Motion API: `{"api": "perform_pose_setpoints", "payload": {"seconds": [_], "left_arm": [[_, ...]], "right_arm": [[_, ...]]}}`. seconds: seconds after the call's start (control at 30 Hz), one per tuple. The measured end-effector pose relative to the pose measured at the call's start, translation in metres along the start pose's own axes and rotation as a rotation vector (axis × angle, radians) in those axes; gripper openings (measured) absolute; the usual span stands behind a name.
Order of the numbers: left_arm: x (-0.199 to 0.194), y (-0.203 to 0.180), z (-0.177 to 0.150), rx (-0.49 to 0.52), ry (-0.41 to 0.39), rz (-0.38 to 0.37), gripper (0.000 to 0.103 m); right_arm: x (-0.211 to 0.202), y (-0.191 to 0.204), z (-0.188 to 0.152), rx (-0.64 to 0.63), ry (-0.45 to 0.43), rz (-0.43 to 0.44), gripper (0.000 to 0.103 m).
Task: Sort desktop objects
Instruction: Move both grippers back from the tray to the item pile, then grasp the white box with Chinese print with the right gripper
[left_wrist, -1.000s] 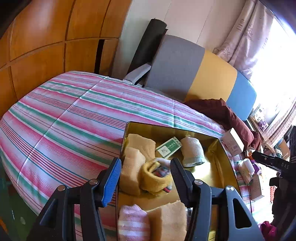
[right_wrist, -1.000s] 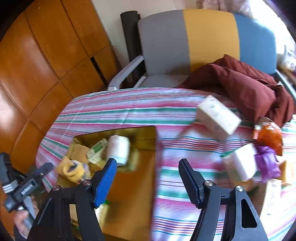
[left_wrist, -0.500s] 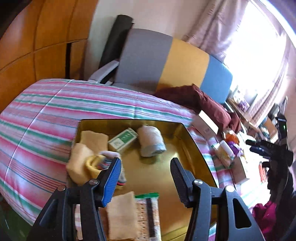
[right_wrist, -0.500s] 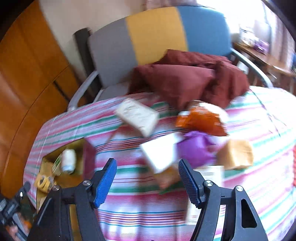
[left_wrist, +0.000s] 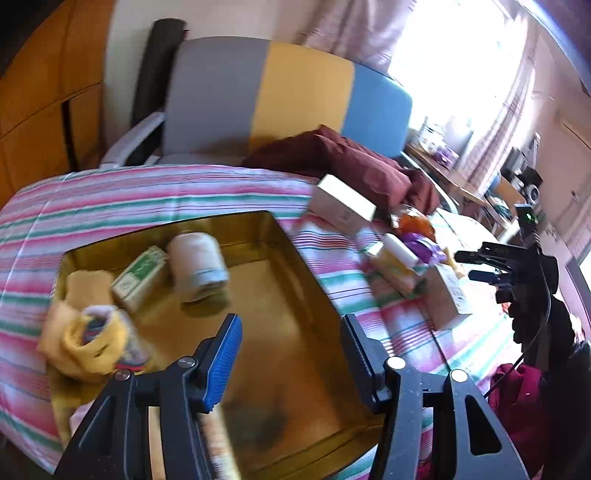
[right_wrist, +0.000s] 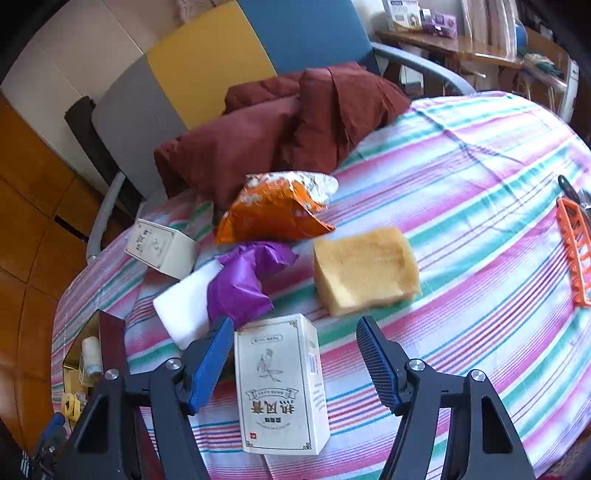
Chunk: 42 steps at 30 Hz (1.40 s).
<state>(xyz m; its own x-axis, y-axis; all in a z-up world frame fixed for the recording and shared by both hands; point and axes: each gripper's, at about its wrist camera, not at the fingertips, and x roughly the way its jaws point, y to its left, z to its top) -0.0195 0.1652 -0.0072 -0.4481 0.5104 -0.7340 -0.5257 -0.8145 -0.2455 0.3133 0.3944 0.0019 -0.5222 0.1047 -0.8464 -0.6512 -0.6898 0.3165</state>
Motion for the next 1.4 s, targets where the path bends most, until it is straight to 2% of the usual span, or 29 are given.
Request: {"api": "perform_pose_setpoints", "payload": {"seconds": [0.3, 0.47, 0.53, 0.57, 0.6, 0.63, 0.83, 1.0, 1.13, 1.4], "left_arm": [[0.027, -0.047, 0.027, 0.076, 0.048, -0.095, 0.056], [0.046, -0.068, 0.044, 0.098, 0.08, -0.138, 0.057], [0.053, -0.074, 0.048, 0.104, 0.096, -0.16, 0.057], [0.057, -0.077, 0.05, 0.111, 0.102, -0.164, 0.057], [0.061, -0.081, 0.052, 0.123, 0.106, -0.165, 0.057], [0.065, -0.086, 0.055, 0.141, 0.11, -0.166, 0.057], [0.087, -0.12, 0.07, 0.258, 0.135, -0.209, 0.057], [0.108, -0.149, 0.07, 0.337, 0.162, -0.245, 0.057], [0.122, -0.175, 0.07, 0.412, 0.145, -0.281, 0.057], [0.17, -0.204, 0.081, 0.475, 0.181, -0.26, 0.057]], "right_arm": [[0.017, 0.014, -0.015, -0.11, 0.131, 0.008, 0.07], [0.027, 0.023, -0.024, -0.182, 0.183, -0.037, 0.071], [0.031, 0.024, -0.027, -0.213, 0.203, -0.078, 0.067], [0.034, 0.024, -0.029, -0.229, 0.218, -0.097, 0.063], [0.036, 0.024, -0.03, -0.241, 0.232, -0.103, 0.054], [0.038, 0.023, -0.032, -0.249, 0.241, -0.112, 0.053], [0.036, 0.017, -0.035, -0.258, 0.234, -0.161, 0.052], [0.033, 0.008, -0.038, -0.264, 0.229, -0.219, 0.052], [0.027, -0.008, -0.037, -0.238, 0.217, -0.276, 0.052], [0.021, -0.025, -0.031, -0.19, 0.216, -0.273, 0.052]]}}
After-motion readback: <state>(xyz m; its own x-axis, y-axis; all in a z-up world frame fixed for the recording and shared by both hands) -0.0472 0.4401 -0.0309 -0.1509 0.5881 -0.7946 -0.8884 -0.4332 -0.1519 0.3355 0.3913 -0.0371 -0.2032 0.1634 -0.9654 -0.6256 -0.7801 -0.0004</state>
